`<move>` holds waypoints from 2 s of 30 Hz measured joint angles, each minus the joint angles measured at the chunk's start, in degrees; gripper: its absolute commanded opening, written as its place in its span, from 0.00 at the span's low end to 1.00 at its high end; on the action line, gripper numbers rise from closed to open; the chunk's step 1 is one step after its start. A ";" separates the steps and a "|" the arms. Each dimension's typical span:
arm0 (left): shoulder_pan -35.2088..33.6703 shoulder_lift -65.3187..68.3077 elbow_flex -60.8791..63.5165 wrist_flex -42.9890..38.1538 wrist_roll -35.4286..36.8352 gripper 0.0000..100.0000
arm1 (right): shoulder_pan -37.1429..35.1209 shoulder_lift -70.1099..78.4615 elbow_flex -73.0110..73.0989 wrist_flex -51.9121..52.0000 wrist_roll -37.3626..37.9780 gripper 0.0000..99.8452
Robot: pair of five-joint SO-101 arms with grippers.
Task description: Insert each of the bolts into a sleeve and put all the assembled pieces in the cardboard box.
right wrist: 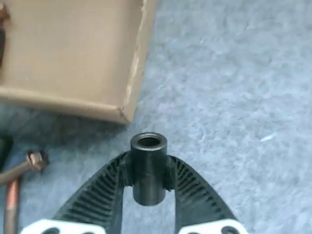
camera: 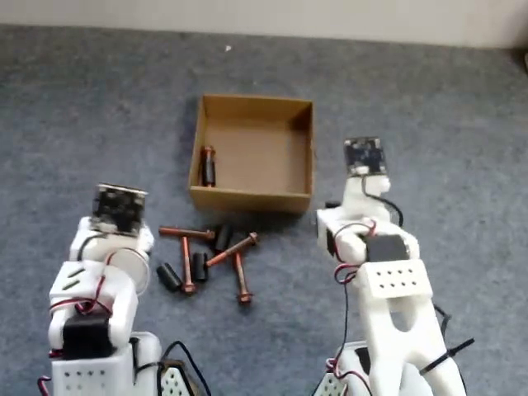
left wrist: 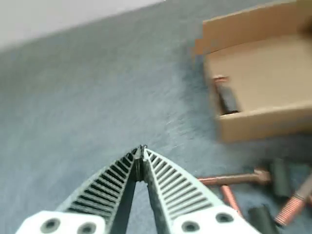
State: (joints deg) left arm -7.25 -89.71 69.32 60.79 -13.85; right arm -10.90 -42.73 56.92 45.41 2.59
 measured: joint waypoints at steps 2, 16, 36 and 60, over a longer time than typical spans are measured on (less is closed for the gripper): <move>3.78 1.32 -3.96 3.34 -1.05 0.01 | 0.53 -0.09 0.00 -0.53 -0.26 0.01; 20.40 45.89 -29.89 12.57 -10.81 0.15 | 5.98 -0.09 0.00 -2.90 -0.35 0.01; 27.96 86.24 -41.41 8.62 -13.10 0.15 | 8.00 -0.09 0.00 -4.22 -0.35 0.01; 28.22 95.74 -40.97 -5.45 -6.95 0.10 | 8.00 -0.09 0.00 -4.22 0.70 0.01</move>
State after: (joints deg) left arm 20.97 6.02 28.35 55.34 -20.79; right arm -2.90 -42.81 56.92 41.19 3.30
